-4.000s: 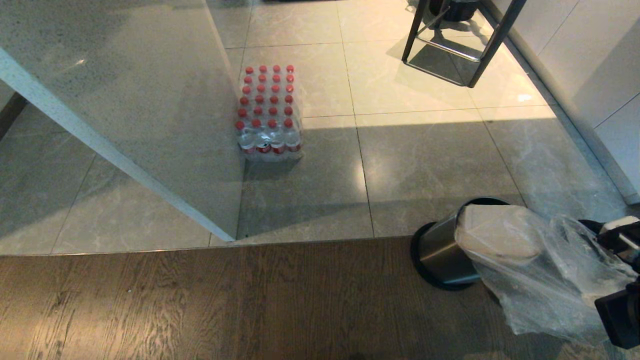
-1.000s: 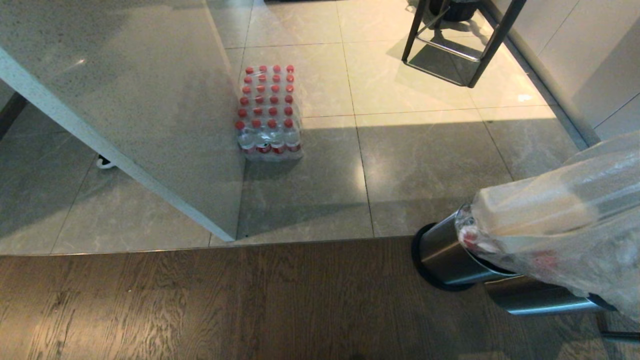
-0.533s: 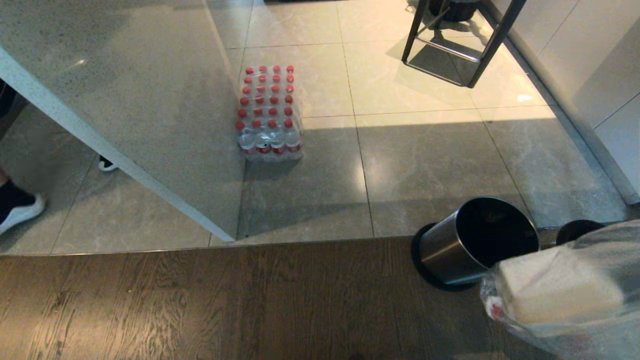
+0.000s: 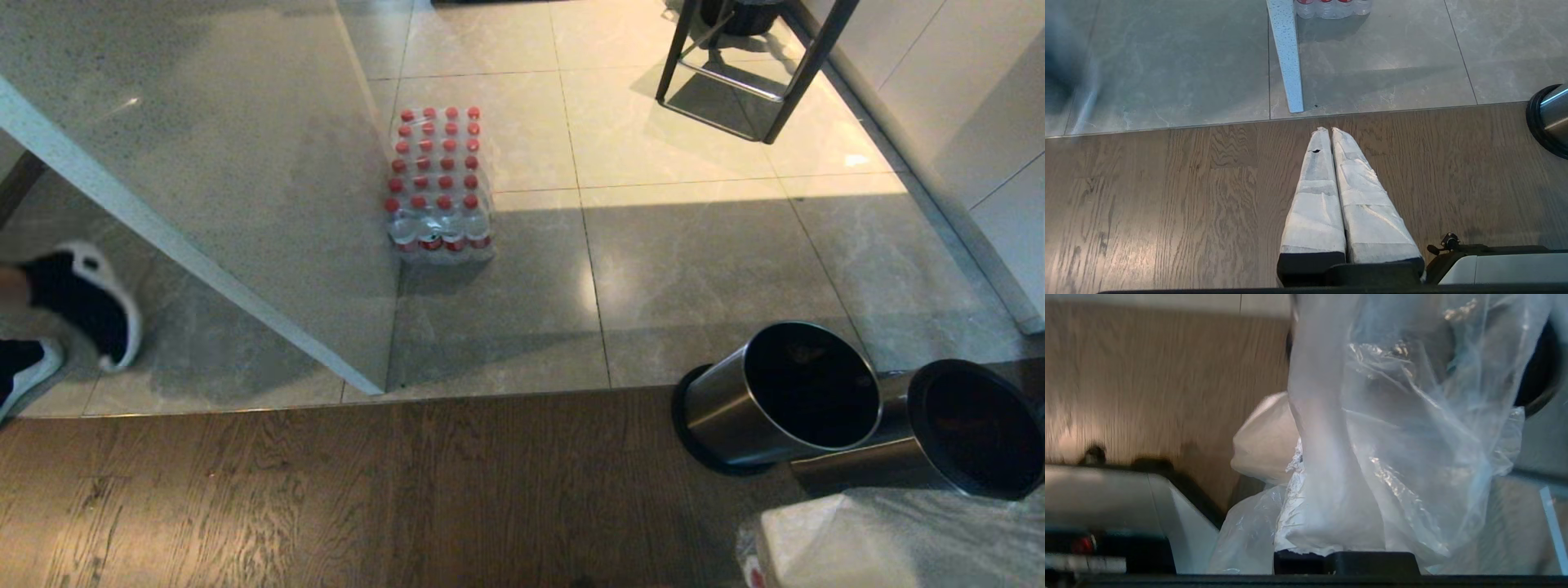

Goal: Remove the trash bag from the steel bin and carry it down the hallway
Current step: Put the trash bag at the door

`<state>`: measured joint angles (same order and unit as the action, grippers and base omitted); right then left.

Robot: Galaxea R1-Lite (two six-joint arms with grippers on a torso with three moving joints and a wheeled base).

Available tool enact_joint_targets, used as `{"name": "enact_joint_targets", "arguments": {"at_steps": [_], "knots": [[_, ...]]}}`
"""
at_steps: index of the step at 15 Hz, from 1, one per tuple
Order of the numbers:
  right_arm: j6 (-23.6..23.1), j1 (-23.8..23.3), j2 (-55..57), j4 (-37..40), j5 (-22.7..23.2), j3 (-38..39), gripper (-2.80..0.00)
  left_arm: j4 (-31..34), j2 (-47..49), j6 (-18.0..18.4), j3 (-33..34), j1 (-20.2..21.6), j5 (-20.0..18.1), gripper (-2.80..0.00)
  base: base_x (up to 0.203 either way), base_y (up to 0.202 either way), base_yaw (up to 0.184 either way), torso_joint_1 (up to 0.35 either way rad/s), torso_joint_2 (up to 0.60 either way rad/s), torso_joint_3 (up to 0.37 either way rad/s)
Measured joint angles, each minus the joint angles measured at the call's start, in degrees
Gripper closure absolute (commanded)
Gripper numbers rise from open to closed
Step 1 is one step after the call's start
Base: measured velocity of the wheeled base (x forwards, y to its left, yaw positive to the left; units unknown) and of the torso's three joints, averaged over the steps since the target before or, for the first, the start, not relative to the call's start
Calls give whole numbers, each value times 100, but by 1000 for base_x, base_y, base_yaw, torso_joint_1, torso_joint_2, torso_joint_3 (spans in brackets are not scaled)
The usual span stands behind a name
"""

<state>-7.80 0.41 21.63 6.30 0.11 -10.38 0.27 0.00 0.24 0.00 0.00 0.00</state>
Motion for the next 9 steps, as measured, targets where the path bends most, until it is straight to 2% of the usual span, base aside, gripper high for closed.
{"name": "enact_joint_targets", "arguments": {"at_steps": [3, 9], "knots": [[21, -21, -493, -321, 83, 647, 0, -1, 0, 2, 0, 0, 0, 0, 0, 0, 0, 0, 0, 0], [196, -63, -1508, -830, 60, 917, 0, 0, 0, 2, 0, 0, -2, 0, 0, 0, 0, 0, 0, 0]]}}
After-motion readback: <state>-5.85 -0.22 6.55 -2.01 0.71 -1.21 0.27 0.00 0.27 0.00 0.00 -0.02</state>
